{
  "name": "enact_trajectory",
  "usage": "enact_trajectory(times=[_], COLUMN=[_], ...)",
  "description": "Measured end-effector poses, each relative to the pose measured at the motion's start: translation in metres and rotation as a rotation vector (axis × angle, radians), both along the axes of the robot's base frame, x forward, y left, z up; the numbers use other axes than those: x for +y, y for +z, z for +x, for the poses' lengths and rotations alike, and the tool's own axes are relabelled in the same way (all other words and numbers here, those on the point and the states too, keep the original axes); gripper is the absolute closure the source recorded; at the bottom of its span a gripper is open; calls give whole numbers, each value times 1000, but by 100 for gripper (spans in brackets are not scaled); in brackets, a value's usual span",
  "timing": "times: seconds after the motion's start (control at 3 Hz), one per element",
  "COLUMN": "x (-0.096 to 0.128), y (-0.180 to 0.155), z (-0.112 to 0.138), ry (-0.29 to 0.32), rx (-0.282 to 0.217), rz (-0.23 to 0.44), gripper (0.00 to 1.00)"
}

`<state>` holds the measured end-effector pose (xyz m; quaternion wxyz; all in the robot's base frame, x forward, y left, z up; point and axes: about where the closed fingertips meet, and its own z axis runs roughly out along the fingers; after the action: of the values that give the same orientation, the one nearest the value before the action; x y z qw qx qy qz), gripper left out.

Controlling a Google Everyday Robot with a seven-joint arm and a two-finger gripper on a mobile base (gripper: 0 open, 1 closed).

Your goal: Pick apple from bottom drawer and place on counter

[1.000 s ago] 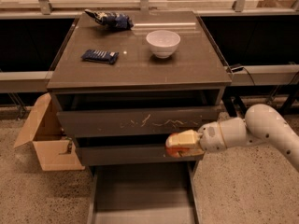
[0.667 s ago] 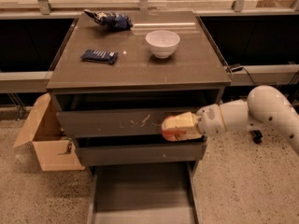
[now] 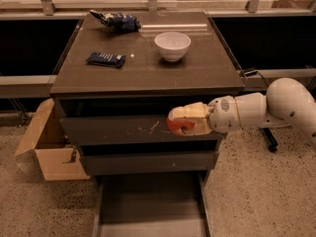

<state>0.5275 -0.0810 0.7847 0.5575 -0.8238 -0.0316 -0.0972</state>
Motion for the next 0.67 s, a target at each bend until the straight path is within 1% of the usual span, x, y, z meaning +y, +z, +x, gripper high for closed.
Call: enact_trajectory(times=[0.33,0.67], x=[-7,-27], y=[13,43], z=[11,25], ry=[-63,-148], rx=[3,67], rz=[68,160], gripper=[100,100])
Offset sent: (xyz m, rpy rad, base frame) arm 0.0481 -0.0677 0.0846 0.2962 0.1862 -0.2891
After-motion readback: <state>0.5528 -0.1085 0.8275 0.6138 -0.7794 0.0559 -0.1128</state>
